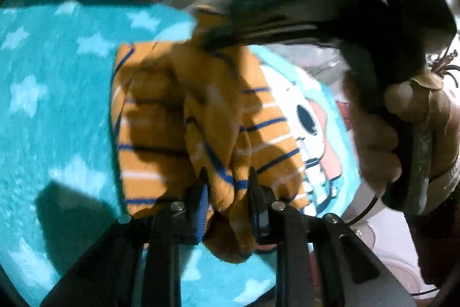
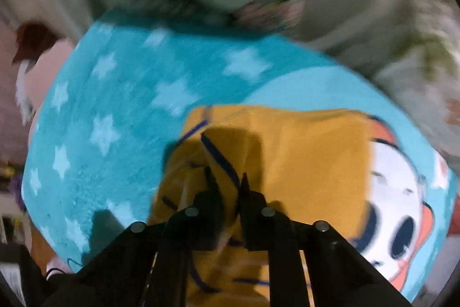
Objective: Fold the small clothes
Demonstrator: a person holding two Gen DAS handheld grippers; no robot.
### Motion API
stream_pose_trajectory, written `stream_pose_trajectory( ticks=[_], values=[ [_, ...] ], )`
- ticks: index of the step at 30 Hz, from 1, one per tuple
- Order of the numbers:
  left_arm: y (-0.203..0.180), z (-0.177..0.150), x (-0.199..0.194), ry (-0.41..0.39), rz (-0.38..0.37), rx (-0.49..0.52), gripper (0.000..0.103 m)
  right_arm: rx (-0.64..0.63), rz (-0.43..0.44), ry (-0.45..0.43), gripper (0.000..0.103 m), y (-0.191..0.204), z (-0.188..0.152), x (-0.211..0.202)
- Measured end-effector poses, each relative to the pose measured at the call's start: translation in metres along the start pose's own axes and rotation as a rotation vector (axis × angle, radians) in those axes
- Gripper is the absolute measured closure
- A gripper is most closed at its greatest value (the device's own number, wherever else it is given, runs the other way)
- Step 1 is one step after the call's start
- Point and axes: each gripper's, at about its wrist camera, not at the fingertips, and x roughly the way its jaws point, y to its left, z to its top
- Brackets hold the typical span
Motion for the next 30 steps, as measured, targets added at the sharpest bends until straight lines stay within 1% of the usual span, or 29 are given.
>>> stream_pose_trajectory(
  ticks=[2, 4, 5, 7, 8, 9, 10, 12, 13, 14, 15, 16, 17, 18, 19, 20, 21, 22, 23, 24, 25, 27, 29, 30],
  values=[
    [-0.003, 0.009, -0.006, -0.015, -0.041, 0.007, 0.083, 0.077, -0.078, -0.033, 0.096, -0.022, -0.002, -0.025],
    [0.000, 0.017, -0.007, -0.014, -0.073, -0.007, 0.083, 0.108, -0.158, -0.052, 0.096, -0.026, 0.003, -0.036],
    [0.003, 0.018, -0.004, -0.009, -0.079, -0.021, 0.083, 0.098, -0.197, -0.046, 0.096, -0.023, 0.004, -0.035],
    [0.016, 0.016, 0.003, 0.013, -0.065, -0.065, 0.083, 0.060, -0.212, -0.007, 0.095, -0.009, 0.008, -0.019],
    [0.018, 0.017, 0.011, 0.022, -0.052, -0.080, 0.083, 0.041, -0.200, 0.012, 0.095, 0.001, 0.009, -0.009],
    [0.026, 0.015, 0.013, 0.034, -0.040, -0.100, 0.083, 0.023, -0.180, 0.026, 0.095, 0.009, 0.013, 0.001],
    [0.033, 0.009, 0.017, 0.048, -0.033, -0.126, 0.083, -0.011, -0.132, 0.051, 0.094, 0.023, 0.016, 0.016],
    [0.045, 0.000, 0.018, 0.062, -0.026, -0.166, 0.083, -0.030, -0.035, 0.083, 0.092, 0.042, 0.025, 0.037],
    [0.049, -0.002, 0.017, 0.061, -0.022, -0.176, 0.083, -0.030, 0.045, 0.104, 0.082, 0.051, 0.030, 0.048],
    [0.051, -0.003, 0.016, 0.058, -0.022, -0.182, 0.083, -0.026, 0.096, 0.101, 0.073, 0.054, 0.029, 0.052],
    [0.054, -0.005, 0.012, 0.053, -0.027, -0.192, 0.083, -0.018, 0.146, 0.088, 0.070, 0.058, 0.029, 0.053],
    [0.058, -0.006, 0.009, 0.050, -0.030, -0.207, 0.079, -0.004, 0.193, 0.061, 0.070, 0.056, 0.030, 0.048],
    [0.062, -0.007, 0.004, 0.047, -0.032, -0.220, 0.077, 0.024, 0.248, 0.012, 0.069, 0.049, 0.030, 0.035],
    [0.067, -0.007, -0.002, 0.039, -0.039, -0.241, 0.071, 0.049, 0.291, -0.033, 0.068, 0.042, 0.029, 0.023],
    [0.071, -0.009, -0.008, 0.030, -0.042, -0.255, 0.068, 0.076, 0.313, -0.083, 0.062, 0.032, 0.028, 0.008],
    [0.076, -0.010, -0.013, 0.023, -0.042, -0.268, 0.066, 0.109, 0.293, -0.149, 0.054, 0.017, 0.022, -0.012],
    [0.081, -0.011, -0.018, 0.017, -0.037, -0.279, 0.062, 0.124, 0.261, -0.184, 0.051, 0.007, 0.017, -0.023],
    [0.087, -0.010, -0.023, 0.009, -0.027, -0.295, 0.056, 0.141, 0.212, -0.218, 0.051, -0.006, 0.008, -0.034],
    [0.092, -0.010, -0.026, 0.001, -0.026, -0.310, 0.051, 0.163, 0.146, -0.236, 0.051, -0.023, -0.005, -0.043],
    [0.097, -0.008, -0.029, -0.011, -0.031, -0.331, 0.044, 0.180, 0.111, -0.236, 0.051, -0.034, -0.012, -0.046],
    [0.100, -0.005, -0.028, -0.019, -0.038, -0.342, 0.042, 0.218, 0.066, -0.227, 0.051, -0.053, -0.030, -0.048],
    [0.093, 0.003, -0.022, -0.021, -0.048, -0.332, 0.042, 0.277, 0.046, -0.192, 0.051, -0.078, -0.056, -0.045],
    [0.083, 0.012, -0.016, -0.018, -0.036, -0.304, 0.042, 0.350, 0.035, -0.128, 0.051, -0.101, -0.091, -0.035],
    [0.074, 0.017, -0.012, -0.020, -0.031, -0.280, 0.042, 0.368, 0.037, -0.118, 0.051, -0.105, -0.099, -0.033]
  ],
)
